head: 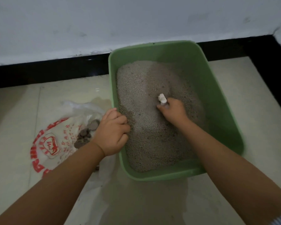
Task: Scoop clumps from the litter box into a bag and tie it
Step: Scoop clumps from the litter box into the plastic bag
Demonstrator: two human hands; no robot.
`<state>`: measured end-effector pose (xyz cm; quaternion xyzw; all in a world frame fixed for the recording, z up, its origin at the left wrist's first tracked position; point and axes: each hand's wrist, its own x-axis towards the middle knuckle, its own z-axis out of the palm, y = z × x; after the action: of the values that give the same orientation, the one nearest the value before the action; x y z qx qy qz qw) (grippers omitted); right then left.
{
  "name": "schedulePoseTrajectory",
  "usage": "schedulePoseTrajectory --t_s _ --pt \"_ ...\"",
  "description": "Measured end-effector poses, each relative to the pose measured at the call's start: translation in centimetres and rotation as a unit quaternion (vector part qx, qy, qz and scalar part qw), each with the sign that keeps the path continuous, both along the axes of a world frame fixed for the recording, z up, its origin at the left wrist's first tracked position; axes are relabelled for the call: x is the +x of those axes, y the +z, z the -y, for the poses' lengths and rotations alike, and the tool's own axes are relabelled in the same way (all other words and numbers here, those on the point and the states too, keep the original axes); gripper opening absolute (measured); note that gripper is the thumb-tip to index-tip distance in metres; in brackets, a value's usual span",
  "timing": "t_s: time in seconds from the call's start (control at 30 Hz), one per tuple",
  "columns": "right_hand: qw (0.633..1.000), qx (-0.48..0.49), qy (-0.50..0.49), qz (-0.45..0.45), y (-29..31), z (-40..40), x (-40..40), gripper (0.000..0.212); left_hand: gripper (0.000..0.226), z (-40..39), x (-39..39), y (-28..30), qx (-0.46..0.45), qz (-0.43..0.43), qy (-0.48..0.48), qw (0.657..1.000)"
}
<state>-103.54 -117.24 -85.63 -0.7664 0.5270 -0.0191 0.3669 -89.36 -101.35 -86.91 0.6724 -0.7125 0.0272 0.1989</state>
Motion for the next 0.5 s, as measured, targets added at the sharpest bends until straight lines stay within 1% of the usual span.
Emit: schedulePoseTrajectory --t_s 0.1,0.17,0.23,0.33,0.47,0.5 --pt "0.996 0.013 -0.028 0.080 0.5 -0.3 -1.9 0.012 0.031 0.0 -0.1 0.1 -0.001 0.008 0.000 1.000" --pt "0.993 0.002 -0.055 0.108 1.2 -0.2 -3.2 0.006 0.031 0.0 -0.1 0.2 0.000 0.008 0.000 1.000" --pt "0.994 -0.023 -0.055 0.093 1.8 -0.1 -4.1 0.009 0.032 0.0 -0.1 0.2 0.002 0.007 0.002 1.000" --pt "0.998 -0.032 -0.013 0.056 2.5 -0.3 -5.1 0.015 0.032 0.0 -0.2 0.3 0.003 0.009 0.004 1.000" --pt "0.996 -0.033 -0.016 0.077 3.3 -1.2 -6.2 0.006 0.032 0.0 -0.2 0.5 0.007 0.016 0.008 1.000" --pt "0.996 -0.041 -0.007 0.074 3.4 -1.3 -6.4 0.014 0.032 -0.1 -0.2 0.5 0.007 0.017 0.010 1.000"
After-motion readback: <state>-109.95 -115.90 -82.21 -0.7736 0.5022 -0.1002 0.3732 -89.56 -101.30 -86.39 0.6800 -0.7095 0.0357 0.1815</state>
